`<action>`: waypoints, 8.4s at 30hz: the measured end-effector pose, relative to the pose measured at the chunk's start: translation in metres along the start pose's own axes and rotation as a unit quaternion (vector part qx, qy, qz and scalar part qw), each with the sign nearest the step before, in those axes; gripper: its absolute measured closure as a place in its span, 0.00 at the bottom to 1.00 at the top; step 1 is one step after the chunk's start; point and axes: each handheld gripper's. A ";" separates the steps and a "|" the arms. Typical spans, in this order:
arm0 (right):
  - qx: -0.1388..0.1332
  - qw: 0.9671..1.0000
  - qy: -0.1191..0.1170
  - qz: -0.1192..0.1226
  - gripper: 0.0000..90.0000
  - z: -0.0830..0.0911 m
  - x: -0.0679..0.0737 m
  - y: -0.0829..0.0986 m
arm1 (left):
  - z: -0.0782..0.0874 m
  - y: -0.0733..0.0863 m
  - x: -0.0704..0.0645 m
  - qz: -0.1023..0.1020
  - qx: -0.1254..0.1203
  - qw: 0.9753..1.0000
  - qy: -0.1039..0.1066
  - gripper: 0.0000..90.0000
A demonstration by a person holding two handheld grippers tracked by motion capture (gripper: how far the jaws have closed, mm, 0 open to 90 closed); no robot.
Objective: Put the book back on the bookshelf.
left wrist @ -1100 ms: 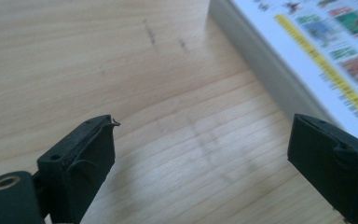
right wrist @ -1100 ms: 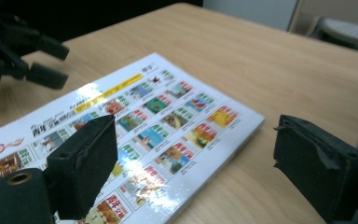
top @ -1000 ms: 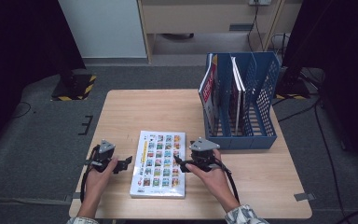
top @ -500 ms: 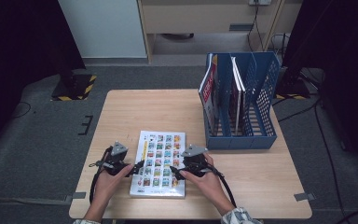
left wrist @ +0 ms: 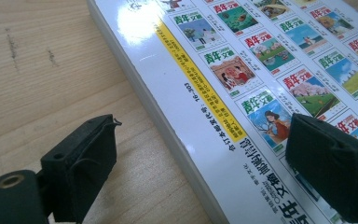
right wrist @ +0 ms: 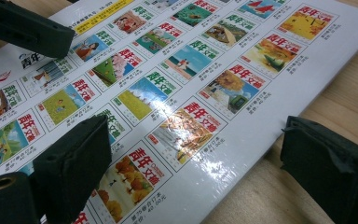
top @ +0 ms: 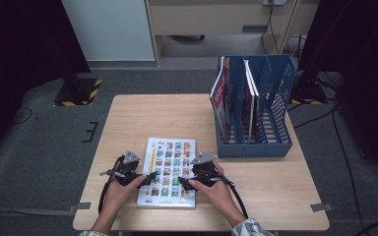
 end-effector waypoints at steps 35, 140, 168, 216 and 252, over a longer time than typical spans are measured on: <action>0.000 0.999 -0.007 -0.037 0.08 -0.002 -0.002 0.004 | 0.030 -0.015 -0.014 0.035 -0.053 0.994 0.087 0.46; -0.020 0.992 -0.093 -0.078 0.12 -0.001 -0.006 0.007 | 0.017 -0.009 0.019 0.013 -0.028 0.999 -0.013 0.35; -0.021 0.991 -0.096 -0.094 0.19 -0.007 -0.013 0.001 | -0.002 0.001 0.012 0.030 -0.019 0.998 0.047 0.30; 0.026 0.994 -0.090 -0.058 0.40 -0.011 0.001 -0.082 | -0.010 0.008 -0.003 0.047 -0.050 0.997 0.042 0.13; -0.014 0.998 -0.011 -0.066 0.78 -0.011 0.002 -0.089 | 0.001 0.008 0.011 0.052 -0.046 0.994 0.079 0.36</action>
Point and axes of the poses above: each handheld gripper's, and its own axes: z roughly backward along the jaws, y roughly out of its underside, x roughly to its left, and after that the axes turned 2 degrees about y, right-handed
